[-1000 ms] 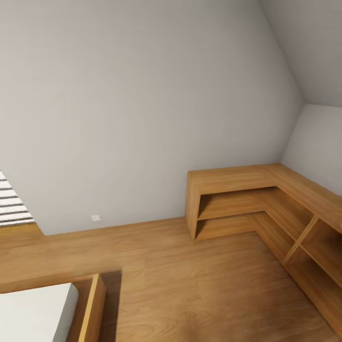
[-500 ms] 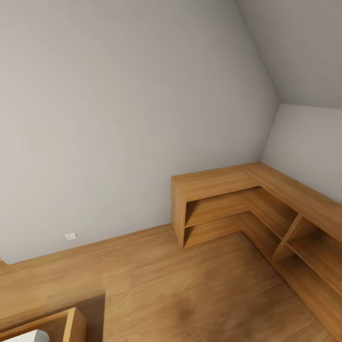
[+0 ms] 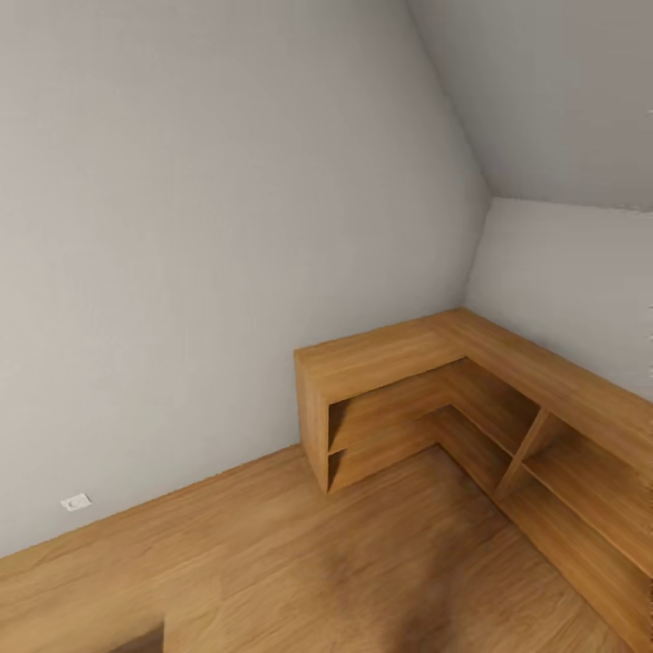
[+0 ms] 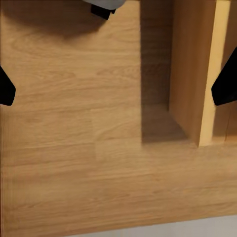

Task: In the bedroom, organize the workspace by keeping the computer under the desk, ensuring the monitor is on the desk, placing the keyboard on the desk next to the monitor, placing the mouse on the desk next to the keyboard, moving the folder from the swivel chair onto the desk next to the mouse, stacking the notebook on top of the folder with the pen on top of the notebook, and positioning the swivel chair next to the desk.

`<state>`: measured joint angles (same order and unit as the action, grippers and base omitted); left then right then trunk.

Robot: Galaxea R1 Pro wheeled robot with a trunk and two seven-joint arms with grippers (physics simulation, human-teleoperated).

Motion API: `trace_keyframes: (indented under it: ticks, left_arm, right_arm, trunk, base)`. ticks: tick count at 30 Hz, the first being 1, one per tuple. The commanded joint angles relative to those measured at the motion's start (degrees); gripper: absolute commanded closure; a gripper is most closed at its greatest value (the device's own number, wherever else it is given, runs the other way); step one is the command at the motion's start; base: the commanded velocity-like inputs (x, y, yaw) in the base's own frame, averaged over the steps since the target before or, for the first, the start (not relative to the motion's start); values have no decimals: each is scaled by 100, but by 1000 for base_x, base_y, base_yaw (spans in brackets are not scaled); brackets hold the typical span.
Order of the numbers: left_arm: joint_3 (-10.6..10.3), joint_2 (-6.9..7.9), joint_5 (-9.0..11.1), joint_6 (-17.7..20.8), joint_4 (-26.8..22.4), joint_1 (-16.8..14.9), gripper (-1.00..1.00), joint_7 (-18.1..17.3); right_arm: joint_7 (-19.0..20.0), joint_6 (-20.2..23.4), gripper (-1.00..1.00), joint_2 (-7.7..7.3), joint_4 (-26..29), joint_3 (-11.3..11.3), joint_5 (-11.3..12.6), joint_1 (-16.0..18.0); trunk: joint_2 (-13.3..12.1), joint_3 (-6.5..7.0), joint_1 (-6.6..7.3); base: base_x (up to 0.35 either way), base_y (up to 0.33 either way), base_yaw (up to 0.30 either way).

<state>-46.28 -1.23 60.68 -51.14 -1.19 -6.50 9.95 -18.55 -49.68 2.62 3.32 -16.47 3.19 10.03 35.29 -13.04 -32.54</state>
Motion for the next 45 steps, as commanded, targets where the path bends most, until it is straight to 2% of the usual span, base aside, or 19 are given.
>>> trace_keyframes:
  ticks: [1, 7, 17, 40, 45]
  left_arm:
    - [-48, 0, -3, -10, -4, -3, -100, 60]
    - [-53, 0, -3, -10, -4, 0, -100, 60]
    - [-52, -1, -3, -11, -11, 0, -100, 78]
    - [-48, 0, -3, -10, -12, 0, -100, 95]
    - [-48, 0, -3, -10, -10, 0, -100, 95]
  right_arm:
    - [-28, -15, -100, 1, -6, -49, 33, 5]
    - [-28, -15, -100, 1, -6, -49, 33, 6]
    - [-27, -15, -100, 1, -6, -49, 33, 4]
    - [-26, -15, -100, 1, -6, -49, 33, 8]
    - [-26, -15, -100, 1, -6, -49, 33, 6]
  trunk:
    - [7, -8, -5]
    - [7, -8, -5]
    - [7, -8, -5]
    - [7, -8, -5]
    - [7, -8, -5]
  base:
    - [327, 79, -267]
    - [314, 58, -267]
    - [115, 5, -267]
    - [315, 0, -269]
    - [142, 0, -290]
